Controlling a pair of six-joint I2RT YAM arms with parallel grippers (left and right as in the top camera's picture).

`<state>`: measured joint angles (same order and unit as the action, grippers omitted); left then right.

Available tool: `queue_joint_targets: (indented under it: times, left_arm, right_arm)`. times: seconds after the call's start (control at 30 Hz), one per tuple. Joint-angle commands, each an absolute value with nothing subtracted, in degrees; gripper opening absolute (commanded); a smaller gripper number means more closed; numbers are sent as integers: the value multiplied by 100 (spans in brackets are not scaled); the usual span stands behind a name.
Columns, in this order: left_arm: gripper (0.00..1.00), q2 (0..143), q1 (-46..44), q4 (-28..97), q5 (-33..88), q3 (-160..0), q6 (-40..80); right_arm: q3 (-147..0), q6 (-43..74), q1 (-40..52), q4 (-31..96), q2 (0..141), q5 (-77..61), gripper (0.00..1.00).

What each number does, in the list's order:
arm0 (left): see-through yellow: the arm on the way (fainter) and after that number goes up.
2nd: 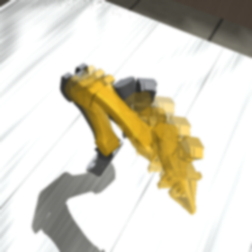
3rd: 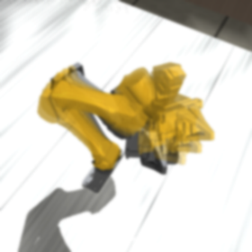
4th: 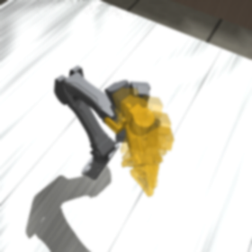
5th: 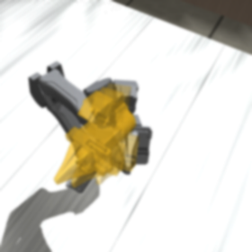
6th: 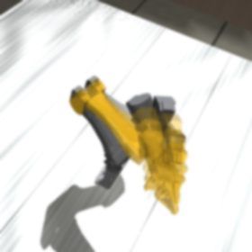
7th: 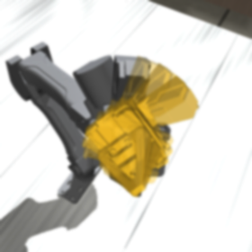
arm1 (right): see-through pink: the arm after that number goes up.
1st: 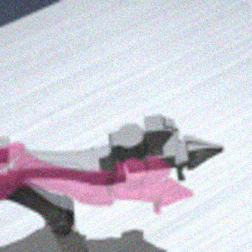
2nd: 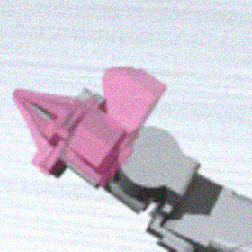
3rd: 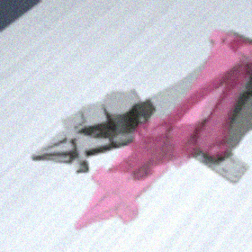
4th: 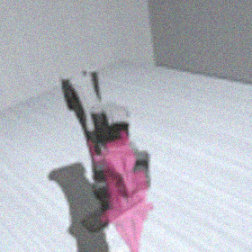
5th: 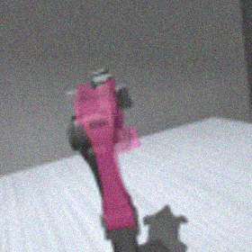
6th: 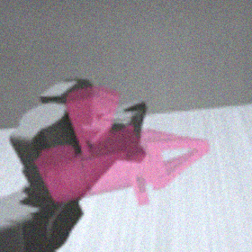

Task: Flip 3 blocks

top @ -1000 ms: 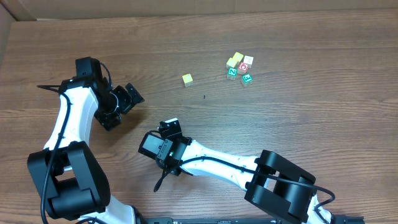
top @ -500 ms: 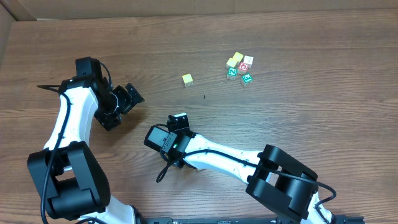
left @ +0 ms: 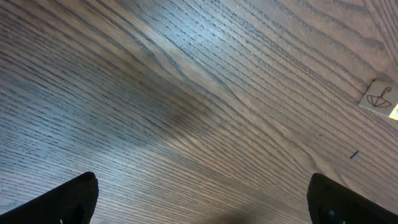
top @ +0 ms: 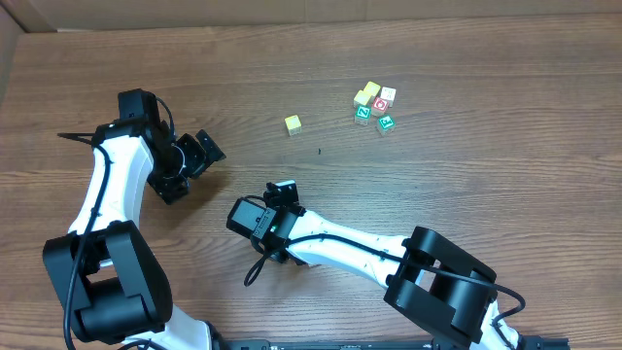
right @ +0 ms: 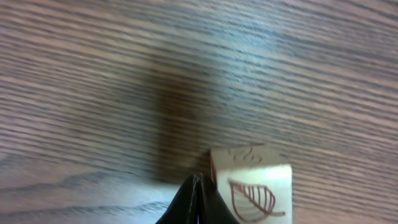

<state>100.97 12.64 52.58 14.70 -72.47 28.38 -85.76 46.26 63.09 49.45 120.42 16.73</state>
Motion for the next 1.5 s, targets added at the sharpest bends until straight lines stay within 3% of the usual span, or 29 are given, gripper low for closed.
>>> queue_joint_targets:
  times: [0.0,1.47]
  left_arm:
    - [100,10121,1273,5262,1415,-7323,2832]
    - [100,10121,1273,5262,1415,-7323,2832]
  right_arm:
    - [-8545,4722,6320,5002,12068,1708,4]
    - [-8796,4825,5863,4882,12068,1559,4]
